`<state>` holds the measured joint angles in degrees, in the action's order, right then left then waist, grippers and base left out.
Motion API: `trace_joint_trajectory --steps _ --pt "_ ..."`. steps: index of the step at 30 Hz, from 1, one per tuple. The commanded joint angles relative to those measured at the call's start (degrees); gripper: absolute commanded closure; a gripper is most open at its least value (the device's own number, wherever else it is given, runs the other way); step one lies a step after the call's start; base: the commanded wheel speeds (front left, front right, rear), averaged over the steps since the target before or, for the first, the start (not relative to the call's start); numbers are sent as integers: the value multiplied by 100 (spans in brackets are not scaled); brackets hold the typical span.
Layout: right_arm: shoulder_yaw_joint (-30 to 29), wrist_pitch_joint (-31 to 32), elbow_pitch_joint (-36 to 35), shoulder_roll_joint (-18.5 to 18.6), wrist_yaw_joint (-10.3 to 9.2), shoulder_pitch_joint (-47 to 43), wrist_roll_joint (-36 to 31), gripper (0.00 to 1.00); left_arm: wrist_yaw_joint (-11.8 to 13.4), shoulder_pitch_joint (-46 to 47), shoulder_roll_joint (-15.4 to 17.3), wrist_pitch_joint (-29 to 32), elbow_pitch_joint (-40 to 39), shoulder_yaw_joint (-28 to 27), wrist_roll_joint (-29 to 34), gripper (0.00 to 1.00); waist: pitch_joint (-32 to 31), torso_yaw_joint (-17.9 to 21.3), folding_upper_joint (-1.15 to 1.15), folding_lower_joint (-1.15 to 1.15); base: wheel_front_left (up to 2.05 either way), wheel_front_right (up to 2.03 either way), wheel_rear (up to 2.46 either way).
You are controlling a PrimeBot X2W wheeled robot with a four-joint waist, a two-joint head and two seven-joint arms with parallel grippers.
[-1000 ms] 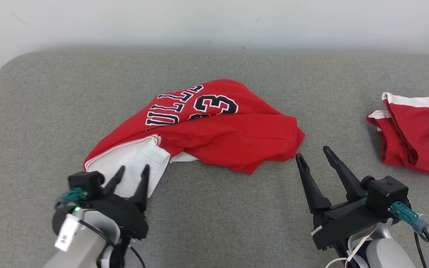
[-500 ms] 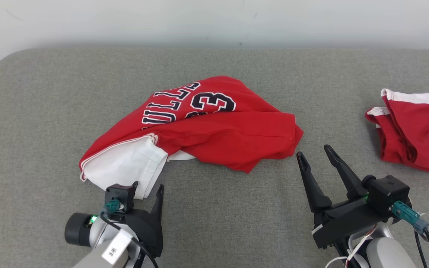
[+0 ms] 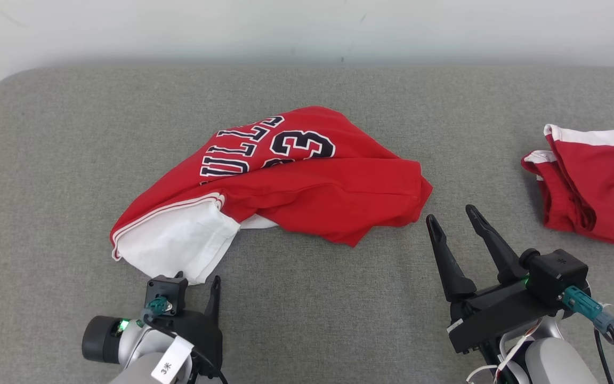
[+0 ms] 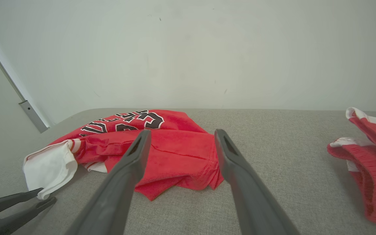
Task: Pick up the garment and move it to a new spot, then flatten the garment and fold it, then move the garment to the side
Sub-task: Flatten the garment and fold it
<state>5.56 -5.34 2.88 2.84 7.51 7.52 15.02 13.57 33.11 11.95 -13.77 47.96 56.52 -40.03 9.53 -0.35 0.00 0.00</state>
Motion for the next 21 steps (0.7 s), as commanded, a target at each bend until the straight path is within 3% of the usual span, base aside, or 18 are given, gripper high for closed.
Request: trace_joint_trajectory --steps 1,2,3,4,5,7,14,21 --pt "-24 -26 2 13 -4 41 30 0 -22 11 26 -27 73 5 -2 0 3 -6 0 0 0 0 0" --pt "-28 -31 3 13 -4 43 32 0 -36 11 19 -35 117 -8 -20 0 6 -11 0 0 0 0 0" --pt "-32 -33 3 13 -4 45 34 0 -60 13 7 -41 157 -34 -40 33 9 -17 0 0 0 0 0" --pt "-35 -37 2 13 -4 46 36 0 -84 20 -6 -58 177 -73 -73 53 12 -24 0 0 0 0 0" --pt "-33 -29 1 13 -4 50 39 0 -108 33 -28 -91 226 -136 -100 84 18 -36 0 0 0 0 0" --pt "-29 -27 1 13 -4 52 37 0 -119 52 -51 -110 265 -202 -129 100 22 -45 0 0 0 0 0" --pt "-29 -30 16 13 -4 9 34 0 -99 25 77 -137 399 -434 -147 100 -22 -59 0 0 0 0 0" --pt "-44 -14 14 13 -4 -70 40 0 -93 -19 552 -145 264 -383 198 100 -116 -106 0 0 0 0 0"
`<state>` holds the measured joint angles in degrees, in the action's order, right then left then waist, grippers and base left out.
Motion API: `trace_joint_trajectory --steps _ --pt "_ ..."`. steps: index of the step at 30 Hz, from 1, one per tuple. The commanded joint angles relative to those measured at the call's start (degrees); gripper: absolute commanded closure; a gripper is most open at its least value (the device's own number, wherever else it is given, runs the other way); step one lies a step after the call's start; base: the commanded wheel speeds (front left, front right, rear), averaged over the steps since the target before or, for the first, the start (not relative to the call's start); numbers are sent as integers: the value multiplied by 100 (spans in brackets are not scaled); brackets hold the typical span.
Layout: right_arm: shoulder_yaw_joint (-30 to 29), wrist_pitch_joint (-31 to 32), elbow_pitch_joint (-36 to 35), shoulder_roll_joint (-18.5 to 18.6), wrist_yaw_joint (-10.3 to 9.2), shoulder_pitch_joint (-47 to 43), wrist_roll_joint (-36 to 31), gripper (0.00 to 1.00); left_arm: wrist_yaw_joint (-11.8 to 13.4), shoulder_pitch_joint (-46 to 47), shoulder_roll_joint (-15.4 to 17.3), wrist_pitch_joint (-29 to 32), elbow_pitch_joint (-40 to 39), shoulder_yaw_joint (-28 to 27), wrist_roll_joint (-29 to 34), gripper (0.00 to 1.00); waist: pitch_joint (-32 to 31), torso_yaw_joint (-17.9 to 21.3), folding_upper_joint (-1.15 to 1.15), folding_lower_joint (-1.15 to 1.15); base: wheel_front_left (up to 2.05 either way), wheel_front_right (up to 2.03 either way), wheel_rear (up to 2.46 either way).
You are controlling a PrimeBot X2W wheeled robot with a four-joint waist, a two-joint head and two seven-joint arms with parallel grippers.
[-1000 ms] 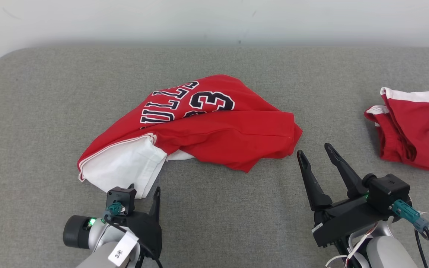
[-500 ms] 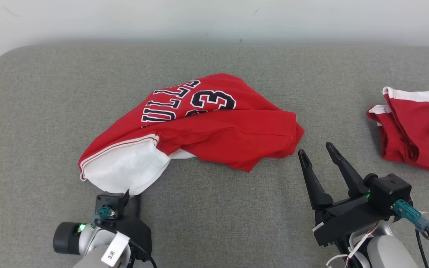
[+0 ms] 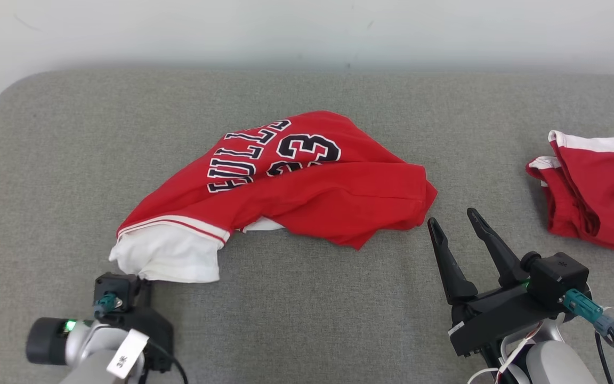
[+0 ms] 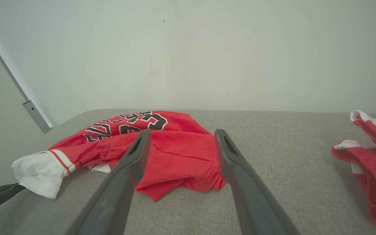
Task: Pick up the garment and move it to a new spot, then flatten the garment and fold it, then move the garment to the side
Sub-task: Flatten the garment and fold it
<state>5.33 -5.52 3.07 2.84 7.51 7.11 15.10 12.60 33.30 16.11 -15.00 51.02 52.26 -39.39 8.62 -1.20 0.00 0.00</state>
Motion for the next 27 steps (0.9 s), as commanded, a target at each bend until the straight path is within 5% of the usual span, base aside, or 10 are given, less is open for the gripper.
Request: trace_joint_trajectory --steps 1,10,18,20,22,23,27 --pt "-26 8 -6 13 -4 -33 33 0 -2 -40 240 -23 -71 81 176 100 -35 -31 0 0 0 0 0" --pt "-12 5 -7 13 -4 -91 42 0 122 -92 833 138 -520 242 430 100 -81 -145 0 0 0 0 0" --pt "5 -3 3 13 -4 -109 39 0 500 -491 1029 353 -1020 32 101 100 -88 -172 0 0 0 0 0" --pt "12 4 -2 14 -4 -112 39 0 605 -587 1070 422 -1125 -10 24 84 -90 -166 0 0 0 0 0" --pt "23 11 -15 13 -4 -110 36 0 694 -657 1096 468 -1223 -72 -37 51 -85 -158 0 0 0 0 0" --pt "27 17 -19 13 -4 -111 34 0 733 -691 1104 465 -1270 -105 -61 0 -82 -154 0 0 0 0 0" --pt "12 32 -39 13 -4 -98 22 0 912 -795 1172 527 -1410 -220 -197 0 -61 -132 0 0 0 0 0"
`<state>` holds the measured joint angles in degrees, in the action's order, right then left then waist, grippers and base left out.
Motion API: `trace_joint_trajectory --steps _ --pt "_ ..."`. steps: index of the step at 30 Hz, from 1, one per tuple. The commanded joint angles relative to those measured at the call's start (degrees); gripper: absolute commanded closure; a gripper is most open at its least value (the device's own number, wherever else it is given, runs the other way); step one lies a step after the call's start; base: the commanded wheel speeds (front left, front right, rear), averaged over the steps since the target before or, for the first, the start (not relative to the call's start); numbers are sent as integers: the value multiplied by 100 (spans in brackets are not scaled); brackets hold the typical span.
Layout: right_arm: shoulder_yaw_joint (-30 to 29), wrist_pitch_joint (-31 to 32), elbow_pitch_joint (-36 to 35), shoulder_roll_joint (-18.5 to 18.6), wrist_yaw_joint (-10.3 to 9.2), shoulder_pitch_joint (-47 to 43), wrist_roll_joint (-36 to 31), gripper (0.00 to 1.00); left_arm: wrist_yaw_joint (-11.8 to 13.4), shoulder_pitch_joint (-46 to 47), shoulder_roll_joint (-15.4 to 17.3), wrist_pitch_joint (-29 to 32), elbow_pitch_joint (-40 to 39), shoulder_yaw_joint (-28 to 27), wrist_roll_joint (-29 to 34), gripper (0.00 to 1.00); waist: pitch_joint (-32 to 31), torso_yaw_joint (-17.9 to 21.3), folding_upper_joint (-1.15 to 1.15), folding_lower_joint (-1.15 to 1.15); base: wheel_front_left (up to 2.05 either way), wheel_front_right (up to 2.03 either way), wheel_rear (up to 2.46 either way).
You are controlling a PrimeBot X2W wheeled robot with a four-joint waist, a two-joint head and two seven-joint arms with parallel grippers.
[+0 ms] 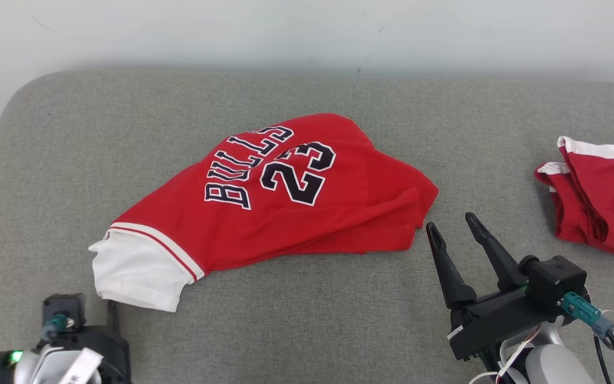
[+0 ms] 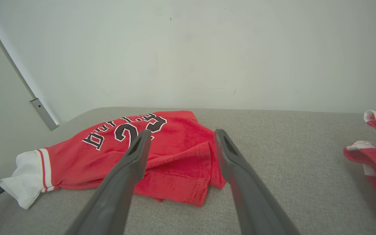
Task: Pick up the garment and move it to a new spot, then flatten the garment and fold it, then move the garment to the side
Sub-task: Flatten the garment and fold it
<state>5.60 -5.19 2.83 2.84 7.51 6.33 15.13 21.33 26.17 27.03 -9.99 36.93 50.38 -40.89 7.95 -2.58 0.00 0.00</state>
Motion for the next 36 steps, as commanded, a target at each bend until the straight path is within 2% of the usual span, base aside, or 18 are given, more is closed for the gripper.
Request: trace_joint_trajectory --steps 1,9,14,19,21,22,27,31,36 --pt "-17 1 -20 13 -4 -19 13 0 58 -113 107 26 -32 -75 -90 0 12 11 0 0 0 0 0" --pt "-90 33 -24 13 -4 -40 -8 0 277 -353 168 -228 -608 -657 -598 0 32 -7 0 0 0 0 0" --pt "-177 -19 53 14 -4 -25 40 0 275 -523 68 -469 -1307 -1110 -734 0 -17 -80 0 0 0 0 0" --pt "-299 -129 167 14 -4 -16 197 0 125 -696 -111 -523 -1980 -1589 -723 0 -85 -119 0 0 0 0 0" --pt "-415 -259 287 14 -4 -10 334 0 -90 -967 -309 -524 -2496 -2067 -434 0 -159 -131 0 0 0 0 0" --pt "-415 -259 287 14 -4 -10 334 0 -90 -967 -309 -524 -2496 -2067 -434 0 -159 -131 0 0 0 0 0" --pt "-481 -411 516 16 -4 66 532 0 -621 -1373 -759 -524 -2970 -2718 -21 0 -280 -103 0 0 0 0 0" --pt "-475 -525 722 14 -4 83 622 0 -1044 -1651 -982 -524 -2976 -2903 346 0 -434 -51 0 0 0 0 0" --pt "-426 -665 983 14 -4 38 673 0 -1466 -1943 -1083 -525 -3015 -3011 819 0 -667 28 0 0 0 0 0"
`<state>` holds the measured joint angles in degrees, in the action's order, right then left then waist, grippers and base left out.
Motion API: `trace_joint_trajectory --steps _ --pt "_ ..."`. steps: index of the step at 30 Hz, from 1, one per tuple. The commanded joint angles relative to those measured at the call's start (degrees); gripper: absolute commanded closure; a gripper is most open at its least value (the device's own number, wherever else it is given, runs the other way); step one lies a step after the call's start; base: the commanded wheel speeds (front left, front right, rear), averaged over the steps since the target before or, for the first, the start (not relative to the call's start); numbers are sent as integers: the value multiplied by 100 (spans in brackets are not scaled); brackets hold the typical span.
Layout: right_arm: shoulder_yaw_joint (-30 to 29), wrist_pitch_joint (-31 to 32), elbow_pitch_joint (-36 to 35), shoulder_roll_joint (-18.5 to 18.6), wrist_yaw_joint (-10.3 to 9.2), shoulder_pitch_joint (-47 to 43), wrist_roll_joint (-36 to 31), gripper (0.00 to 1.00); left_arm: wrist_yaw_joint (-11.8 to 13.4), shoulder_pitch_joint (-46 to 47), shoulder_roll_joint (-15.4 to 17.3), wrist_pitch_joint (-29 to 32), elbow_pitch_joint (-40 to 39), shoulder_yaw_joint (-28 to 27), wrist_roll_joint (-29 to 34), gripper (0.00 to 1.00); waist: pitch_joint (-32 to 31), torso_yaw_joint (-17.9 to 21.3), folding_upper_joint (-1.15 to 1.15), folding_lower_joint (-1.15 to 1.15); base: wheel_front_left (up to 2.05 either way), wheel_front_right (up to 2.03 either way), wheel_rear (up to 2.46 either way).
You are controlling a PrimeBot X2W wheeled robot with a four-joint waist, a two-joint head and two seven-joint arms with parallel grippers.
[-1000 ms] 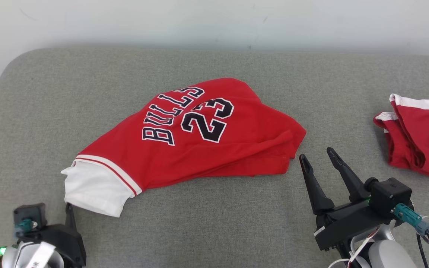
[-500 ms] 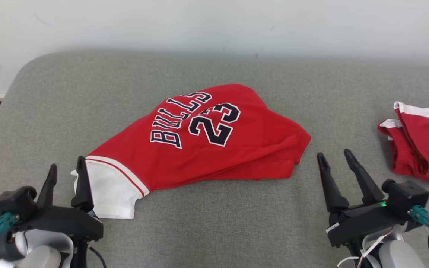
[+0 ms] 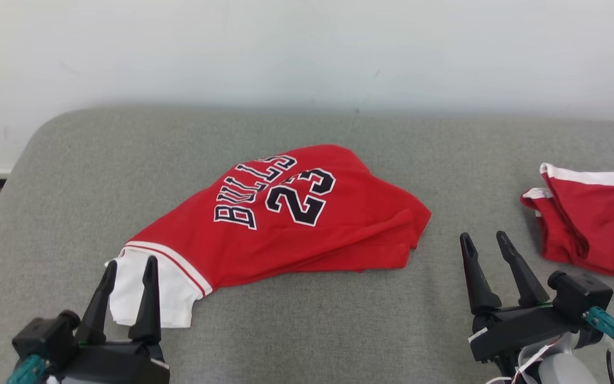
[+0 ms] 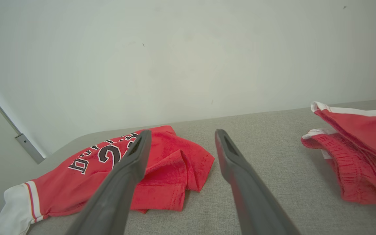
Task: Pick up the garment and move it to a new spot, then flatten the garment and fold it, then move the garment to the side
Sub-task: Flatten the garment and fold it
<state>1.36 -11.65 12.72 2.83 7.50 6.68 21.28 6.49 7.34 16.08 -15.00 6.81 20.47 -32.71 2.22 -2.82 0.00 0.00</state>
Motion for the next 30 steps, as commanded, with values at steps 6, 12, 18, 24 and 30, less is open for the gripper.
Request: trace_joint_trajectory --steps 6,12,18,24,30 --pt "-161 -193 218 17 -2 -76 104 0 -323 -427 -102 -24 -236 -248 472 0 -272 114 0 0 0 0 0" --pt "-320 -272 386 17 -2 -141 -197 0 -548 -744 -231 -25 -192 -374 879 0 -341 118 0 0 0 0 0" --pt "-578 -268 521 17 -2 -222 -563 0 -649 -838 -286 -25 167 -332 1007 0 -381 82 0 0 0 0 0" --pt "-623 -216 566 16 -2 -233 -628 0 -703 -688 -317 -25 565 -371 1024 0 -354 63 0 0 0 0 0" --pt "-588 -214 547 17 -2 -220 -599 0 -724 -618 -384 -25 708 -442 1057 0 -321 46 0 0 0 0 0"
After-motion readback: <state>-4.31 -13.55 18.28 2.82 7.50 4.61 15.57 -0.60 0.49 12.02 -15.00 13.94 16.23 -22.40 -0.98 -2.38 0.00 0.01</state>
